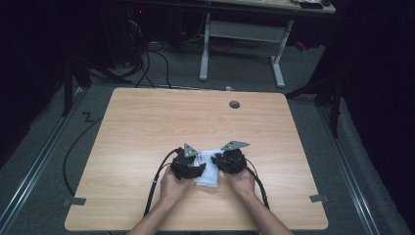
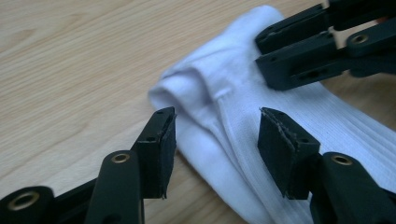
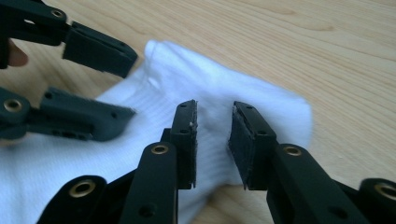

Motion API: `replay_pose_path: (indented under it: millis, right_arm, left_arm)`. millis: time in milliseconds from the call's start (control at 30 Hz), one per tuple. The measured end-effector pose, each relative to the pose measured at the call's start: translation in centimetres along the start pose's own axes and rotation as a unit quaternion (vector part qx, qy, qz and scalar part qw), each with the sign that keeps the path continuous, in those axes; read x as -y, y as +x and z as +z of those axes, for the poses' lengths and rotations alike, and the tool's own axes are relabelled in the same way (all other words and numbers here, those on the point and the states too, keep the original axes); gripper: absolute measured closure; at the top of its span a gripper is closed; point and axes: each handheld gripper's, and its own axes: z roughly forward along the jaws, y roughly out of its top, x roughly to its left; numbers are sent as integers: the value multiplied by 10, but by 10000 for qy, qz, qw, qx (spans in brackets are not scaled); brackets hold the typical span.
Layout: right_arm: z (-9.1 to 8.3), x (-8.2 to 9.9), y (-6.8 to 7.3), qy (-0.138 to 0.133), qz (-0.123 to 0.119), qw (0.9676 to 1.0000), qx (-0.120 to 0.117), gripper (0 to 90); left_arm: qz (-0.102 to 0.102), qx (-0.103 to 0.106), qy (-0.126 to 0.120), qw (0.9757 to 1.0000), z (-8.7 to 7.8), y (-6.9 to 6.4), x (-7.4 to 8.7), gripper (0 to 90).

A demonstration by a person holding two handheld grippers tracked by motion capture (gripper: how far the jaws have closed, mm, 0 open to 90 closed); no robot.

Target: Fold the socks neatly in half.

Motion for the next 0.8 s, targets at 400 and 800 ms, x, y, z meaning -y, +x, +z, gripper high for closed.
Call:
replay_pose_path:
  millis: [400, 800]
  right_arm:
    - [3, -2, -15, 105, 123, 9995, 278, 662]
    - [-21, 10, 3, 69, 198, 9997, -128, 621]
  left_arm:
    - [-254, 141, 55, 9996, 8, 6, -6, 458]
    - [-542, -98, 114, 9984, 10, 3, -8, 464]
